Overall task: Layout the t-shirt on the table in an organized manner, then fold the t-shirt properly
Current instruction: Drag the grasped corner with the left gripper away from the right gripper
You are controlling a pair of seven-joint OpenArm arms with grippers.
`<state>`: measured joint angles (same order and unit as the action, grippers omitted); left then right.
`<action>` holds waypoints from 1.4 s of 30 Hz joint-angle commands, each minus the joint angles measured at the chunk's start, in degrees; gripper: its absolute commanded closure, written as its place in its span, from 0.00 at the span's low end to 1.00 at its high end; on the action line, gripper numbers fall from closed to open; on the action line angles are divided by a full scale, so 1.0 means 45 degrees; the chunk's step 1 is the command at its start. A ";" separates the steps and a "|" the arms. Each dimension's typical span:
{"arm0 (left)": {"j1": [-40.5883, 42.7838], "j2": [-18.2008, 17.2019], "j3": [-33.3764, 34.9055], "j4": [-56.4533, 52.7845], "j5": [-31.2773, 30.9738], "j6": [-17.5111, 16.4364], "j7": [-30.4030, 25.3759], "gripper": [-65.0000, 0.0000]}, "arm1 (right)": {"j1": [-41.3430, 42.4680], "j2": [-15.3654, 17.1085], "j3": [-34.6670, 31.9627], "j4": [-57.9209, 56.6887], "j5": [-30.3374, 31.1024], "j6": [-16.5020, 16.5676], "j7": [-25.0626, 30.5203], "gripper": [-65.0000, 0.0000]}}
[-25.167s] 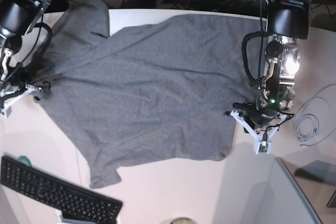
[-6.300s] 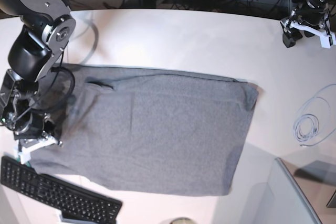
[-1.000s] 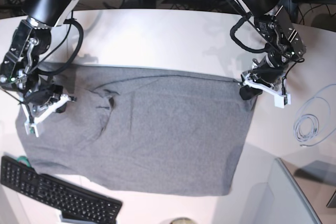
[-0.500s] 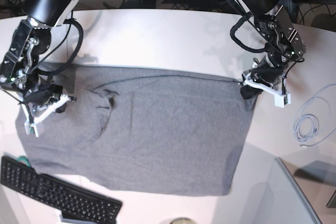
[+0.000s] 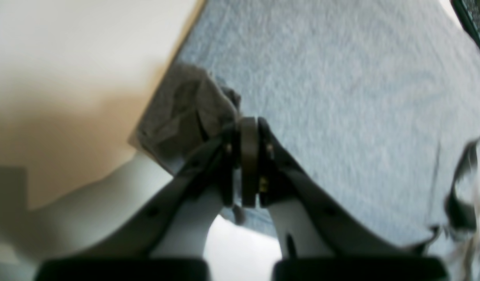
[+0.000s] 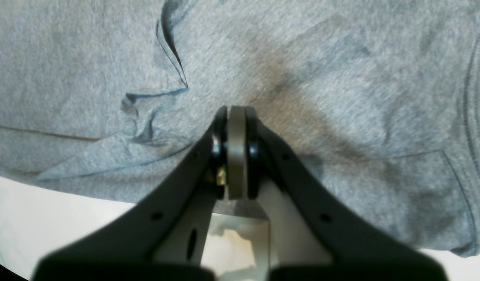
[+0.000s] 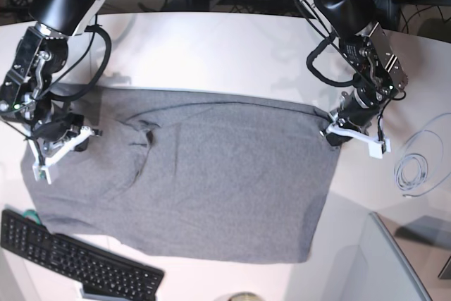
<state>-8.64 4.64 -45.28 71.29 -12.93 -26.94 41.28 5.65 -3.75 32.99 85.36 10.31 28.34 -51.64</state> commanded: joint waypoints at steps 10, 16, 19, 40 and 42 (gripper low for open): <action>-0.1820 -0.0085 0.0010 -0.1316 -0.0223 0.0370 -0.0450 1.00 | 0.0161 0.0218 -0.0074 -0.0342 0.0162 0.0101 0.0251 1.00; -0.1859 -0.0065 0.0049 -0.2645 -0.0223 0.1190 -0.2618 1.00 | 0.0161 0.0237 -0.0074 -0.0342 0.0162 0.0101 0.0232 1.00; -0.1996 -0.0046 0.0030 -0.2977 -0.0223 0.1386 -0.3478 1.00 | 0.0141 0.0257 -0.0094 -0.0342 0.0162 0.0101 0.0232 1.00; -0.3364 0.0013 0.0127 -0.5165 -0.0204 0.2988 -0.5451 1.00 | 0.0141 0.0257 -0.0113 -0.0342 0.0142 0.0120 0.0193 1.00; -0.3383 -0.0006 0.0127 -0.5380 -0.0204 0.3339 -0.5646 1.00 | 0.0141 0.0257 -0.0113 -0.0342 0.0142 0.0120 0.0173 1.00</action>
<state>-22.22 4.73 -44.95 46.30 -13.32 -11.46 17.28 5.34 -3.01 32.71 82.94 10.31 28.34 -51.66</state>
